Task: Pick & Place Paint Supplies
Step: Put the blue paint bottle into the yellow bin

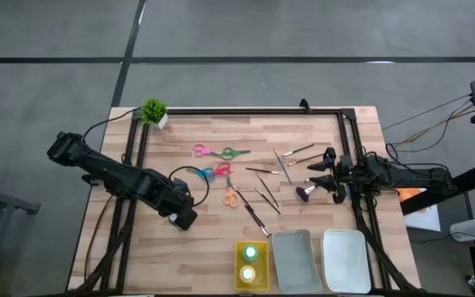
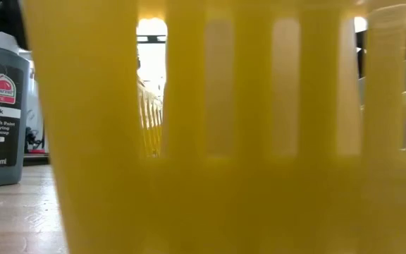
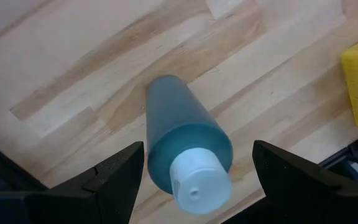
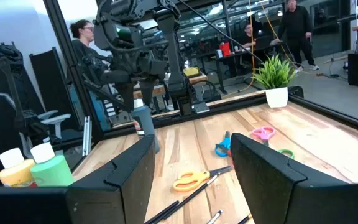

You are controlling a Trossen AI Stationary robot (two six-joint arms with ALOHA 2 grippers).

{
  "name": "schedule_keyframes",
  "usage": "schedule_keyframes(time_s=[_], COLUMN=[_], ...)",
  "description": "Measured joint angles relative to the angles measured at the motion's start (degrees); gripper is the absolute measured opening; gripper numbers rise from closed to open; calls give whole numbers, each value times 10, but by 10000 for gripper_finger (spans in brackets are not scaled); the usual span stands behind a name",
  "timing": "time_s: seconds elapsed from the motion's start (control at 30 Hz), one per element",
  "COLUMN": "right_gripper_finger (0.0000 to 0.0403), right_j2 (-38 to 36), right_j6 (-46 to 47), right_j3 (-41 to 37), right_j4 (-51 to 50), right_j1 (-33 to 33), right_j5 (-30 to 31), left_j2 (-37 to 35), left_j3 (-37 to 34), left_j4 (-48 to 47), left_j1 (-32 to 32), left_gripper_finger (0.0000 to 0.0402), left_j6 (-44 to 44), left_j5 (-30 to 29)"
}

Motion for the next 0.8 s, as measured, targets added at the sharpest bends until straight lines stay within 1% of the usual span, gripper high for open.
schedule_keyframes(time_s=[0.2,0.43,0.63,0.73,0.8], right_gripper_finger=[207,207,207,207,207], right_j2=[0,0,0,0,0], right_j6=[0,0,0,0,0], right_j3=[0,0,0,0,0], right_j4=[0,0,0,0,0], right_j1=[0,0,0,0,0], right_j5=[0,0,0,0,0], left_j2=[0,0,0,0,0], left_j3=[-34,-62,-66,-66,-66], left_j4=[27,53,69,73,74], left_j1=[0,0,0,0,0], left_gripper_finger=[304,304,300,293,279], left_j6=[-4,-10,-3,1,2], left_j5=[28,35,34,34,34])
